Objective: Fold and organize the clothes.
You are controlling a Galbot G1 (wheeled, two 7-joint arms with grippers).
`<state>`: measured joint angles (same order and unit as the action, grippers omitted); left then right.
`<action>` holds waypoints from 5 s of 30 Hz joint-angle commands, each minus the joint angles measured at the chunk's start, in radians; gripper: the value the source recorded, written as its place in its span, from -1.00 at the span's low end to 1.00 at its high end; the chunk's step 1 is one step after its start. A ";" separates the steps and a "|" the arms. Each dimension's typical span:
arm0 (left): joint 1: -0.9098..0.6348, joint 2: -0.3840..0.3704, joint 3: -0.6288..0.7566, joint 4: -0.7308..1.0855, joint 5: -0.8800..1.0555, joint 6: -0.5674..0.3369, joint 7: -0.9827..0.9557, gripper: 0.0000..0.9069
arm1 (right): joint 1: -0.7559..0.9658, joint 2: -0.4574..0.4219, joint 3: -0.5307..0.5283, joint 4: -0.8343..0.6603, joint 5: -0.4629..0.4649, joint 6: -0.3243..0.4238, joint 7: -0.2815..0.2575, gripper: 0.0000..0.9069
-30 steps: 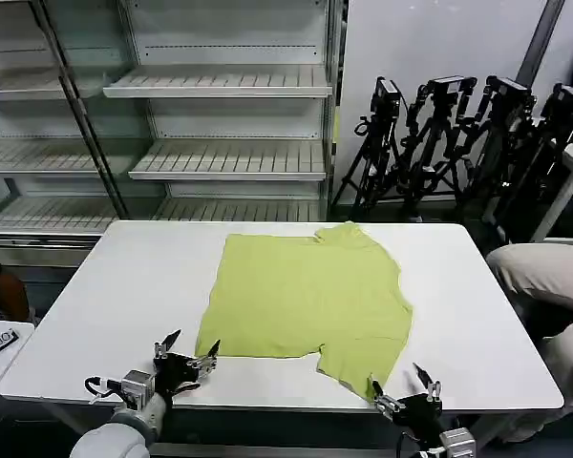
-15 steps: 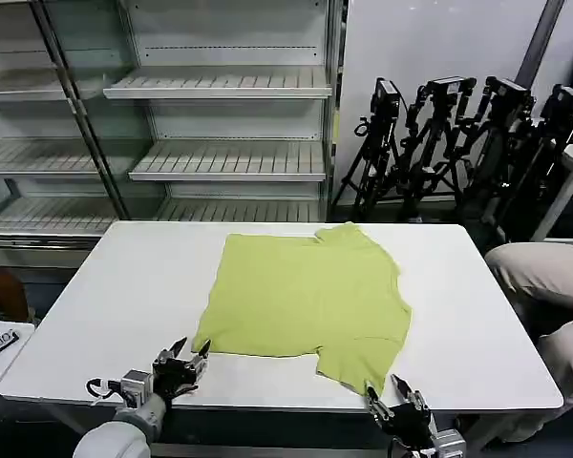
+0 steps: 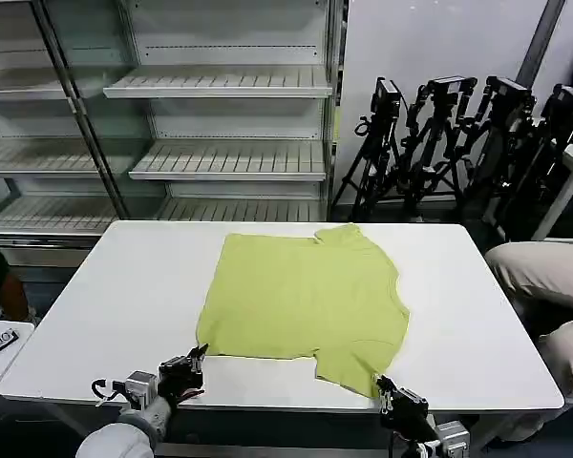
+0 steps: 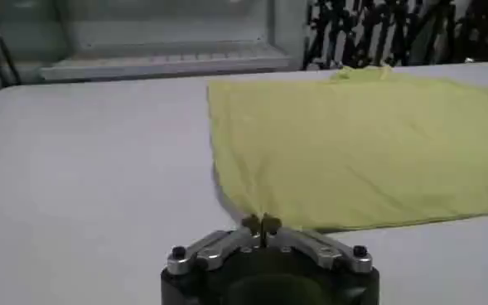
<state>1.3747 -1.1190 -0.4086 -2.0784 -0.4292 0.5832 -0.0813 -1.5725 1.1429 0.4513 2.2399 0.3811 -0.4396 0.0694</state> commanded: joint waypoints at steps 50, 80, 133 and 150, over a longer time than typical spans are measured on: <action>-0.394 -0.040 0.034 0.279 -0.149 -0.006 -0.055 1.00 | 0.456 0.013 -0.013 -0.385 0.034 -0.005 -0.045 1.00; -0.327 -0.001 0.114 0.325 -0.053 -0.002 -0.057 -0.98 | 0.345 0.005 0.011 -0.347 0.062 -0.095 0.033 -1.00; -0.368 0.111 0.074 0.136 -0.012 -0.007 -0.018 1.00 | 0.689 0.021 -0.095 -0.385 0.116 -0.139 0.068 1.00; -0.668 0.053 0.189 0.593 -0.048 -0.009 0.058 1.00 | 0.993 0.172 -0.244 -0.874 0.008 -0.076 0.086 1.00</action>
<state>0.9324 -1.0474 -0.2969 -1.7972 -0.4699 0.5757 -0.0558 -0.7939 1.2388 0.2904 1.6453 0.4372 -0.5325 0.1460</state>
